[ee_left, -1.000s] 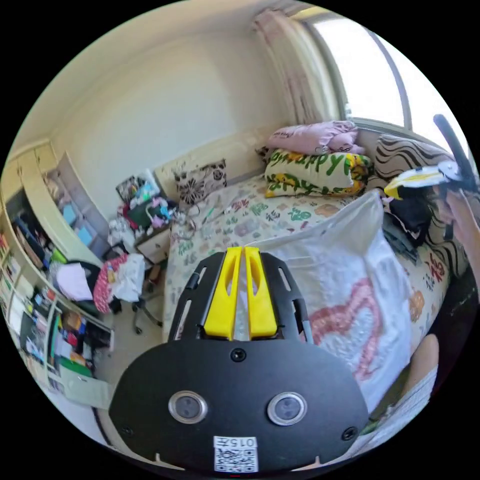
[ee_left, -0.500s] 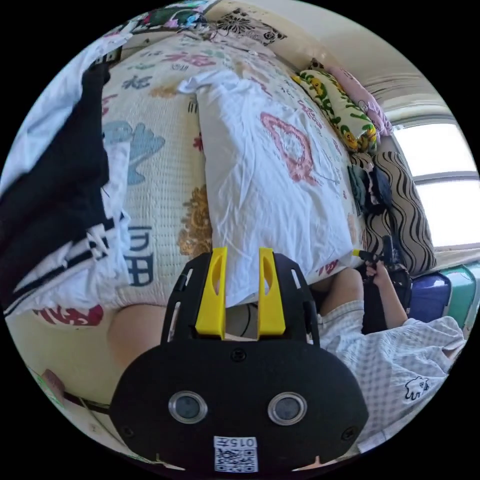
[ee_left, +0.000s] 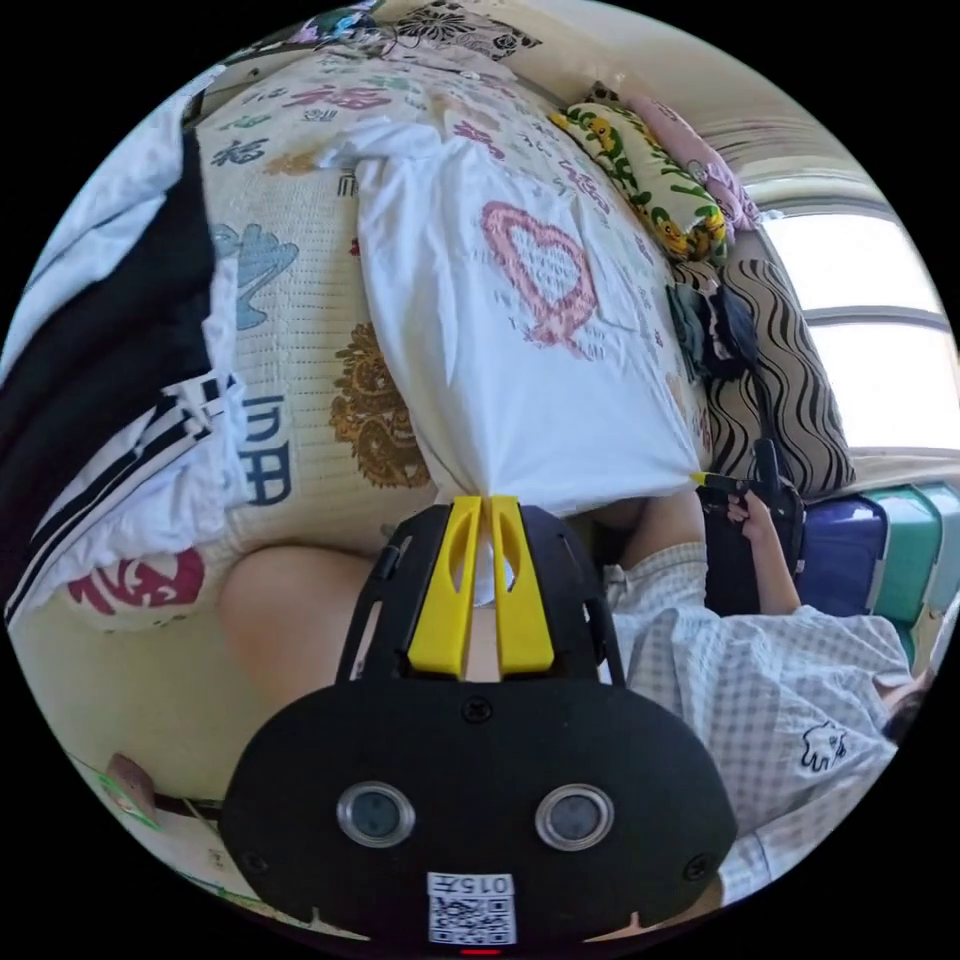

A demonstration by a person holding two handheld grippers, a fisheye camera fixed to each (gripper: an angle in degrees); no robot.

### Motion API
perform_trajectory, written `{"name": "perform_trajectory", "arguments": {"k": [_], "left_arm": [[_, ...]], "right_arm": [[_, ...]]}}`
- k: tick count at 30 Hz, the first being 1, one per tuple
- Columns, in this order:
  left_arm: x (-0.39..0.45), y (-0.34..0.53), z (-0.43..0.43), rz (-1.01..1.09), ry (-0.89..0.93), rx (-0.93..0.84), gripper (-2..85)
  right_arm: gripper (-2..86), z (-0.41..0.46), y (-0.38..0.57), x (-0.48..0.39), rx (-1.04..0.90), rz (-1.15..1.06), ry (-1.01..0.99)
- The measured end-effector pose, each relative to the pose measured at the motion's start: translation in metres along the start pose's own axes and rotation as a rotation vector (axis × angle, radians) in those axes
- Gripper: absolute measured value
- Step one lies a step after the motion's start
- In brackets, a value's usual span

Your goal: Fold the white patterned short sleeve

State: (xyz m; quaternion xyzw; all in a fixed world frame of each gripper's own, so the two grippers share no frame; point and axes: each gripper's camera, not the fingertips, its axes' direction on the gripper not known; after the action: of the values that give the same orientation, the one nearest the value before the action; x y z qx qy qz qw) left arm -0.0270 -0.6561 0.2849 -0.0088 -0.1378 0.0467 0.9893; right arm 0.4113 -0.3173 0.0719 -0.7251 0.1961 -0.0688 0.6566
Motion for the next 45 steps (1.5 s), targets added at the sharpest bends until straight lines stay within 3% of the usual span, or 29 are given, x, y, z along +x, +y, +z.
{"name": "perform_trajectory", "arguments": {"k": [8,11,15,20,26,32,35,38,43,45], "left_arm": [[-0.035,0.007,0.054,-0.034,-0.141,-0.100,6.9],[-0.030,0.007,0.049,-0.032,-0.150,-0.001,7.1],[0.002,-0.035,0.058,0.064,0.014,0.176,7.4],[0.053,-0.129,0.142,0.153,0.143,0.221,8.3],[0.074,-0.231,0.275,0.088,0.182,0.085,8.9],[0.075,-0.262,0.344,0.074,0.138,-0.005,3.4],[0.076,-0.269,0.347,0.105,0.170,-0.029,0.1],[0.087,-0.284,0.326,0.163,0.250,0.081,-0.5],[0.163,-0.364,0.314,0.345,0.357,0.217,-0.5],[0.198,-0.395,0.329,0.407,0.347,0.233,-0.3]], "right_arm": [[2.7,0.015,-0.002,0.016,-0.061,-0.017,0.134],[4.7,0.000,-0.007,0.016,0.007,-0.065,0.228],[7.1,-0.023,-0.040,0.013,0.179,-0.176,0.223],[10.1,-0.017,-0.113,0.002,0.270,-0.285,0.308],[11.4,0.012,-0.185,-0.002,0.245,-0.404,0.569],[2.2,0.033,-0.224,0.007,0.200,-0.495,0.709],[0.3,0.025,-0.231,0.014,0.234,-0.498,0.676],[-0.3,-0.004,-0.238,0.032,0.321,-0.436,0.540],[-0.1,-0.072,-0.260,0.091,0.512,-0.224,0.162],[0.0,-0.082,-0.271,0.111,0.534,-0.168,0.112]]}}
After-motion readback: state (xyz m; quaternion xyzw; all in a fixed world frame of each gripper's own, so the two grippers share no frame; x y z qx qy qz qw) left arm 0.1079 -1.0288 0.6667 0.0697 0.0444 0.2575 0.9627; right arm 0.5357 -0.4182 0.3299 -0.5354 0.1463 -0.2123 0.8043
